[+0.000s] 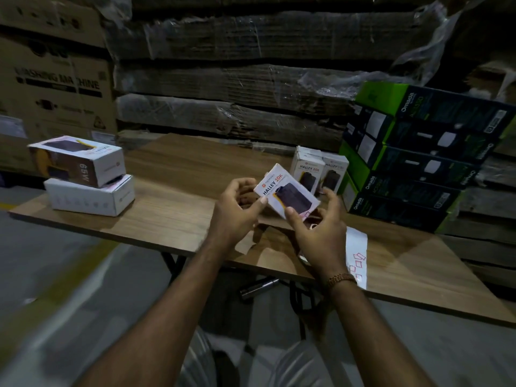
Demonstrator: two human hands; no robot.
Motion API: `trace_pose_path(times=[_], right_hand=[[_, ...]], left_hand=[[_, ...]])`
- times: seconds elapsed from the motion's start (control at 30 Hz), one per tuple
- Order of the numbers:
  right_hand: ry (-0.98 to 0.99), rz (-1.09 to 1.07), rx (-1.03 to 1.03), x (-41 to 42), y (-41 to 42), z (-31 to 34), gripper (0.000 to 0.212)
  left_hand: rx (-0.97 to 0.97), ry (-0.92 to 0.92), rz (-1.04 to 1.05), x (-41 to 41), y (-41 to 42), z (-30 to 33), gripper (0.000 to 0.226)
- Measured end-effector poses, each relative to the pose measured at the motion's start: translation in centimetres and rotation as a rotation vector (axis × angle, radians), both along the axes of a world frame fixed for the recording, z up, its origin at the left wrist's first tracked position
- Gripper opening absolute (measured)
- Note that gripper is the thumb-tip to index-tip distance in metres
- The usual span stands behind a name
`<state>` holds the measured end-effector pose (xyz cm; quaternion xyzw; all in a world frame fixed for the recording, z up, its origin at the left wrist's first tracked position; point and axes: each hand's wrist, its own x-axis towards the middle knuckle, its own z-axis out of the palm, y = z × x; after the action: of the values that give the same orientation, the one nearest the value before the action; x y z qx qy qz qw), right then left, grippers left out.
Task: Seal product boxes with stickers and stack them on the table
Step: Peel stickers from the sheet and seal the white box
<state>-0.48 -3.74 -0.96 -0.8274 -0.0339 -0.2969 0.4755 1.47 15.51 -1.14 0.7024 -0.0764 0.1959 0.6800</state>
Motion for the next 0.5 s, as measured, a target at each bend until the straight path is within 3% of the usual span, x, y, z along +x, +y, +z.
trace_pose_path(times=[0.13,0.5], right_hand=[[0.053,0.024,-0.079,0.02,0.13,-0.13,0.06],[0.113,0.057,-0.099,0.0,0.08,0.0,0.056]], left_hand=[[-0.031,-0.059,0.033,-0.07,-0.14,0.14,0.042],[0.234,-0.167,0.077,-0.34,-0.54,0.02,0.053]])
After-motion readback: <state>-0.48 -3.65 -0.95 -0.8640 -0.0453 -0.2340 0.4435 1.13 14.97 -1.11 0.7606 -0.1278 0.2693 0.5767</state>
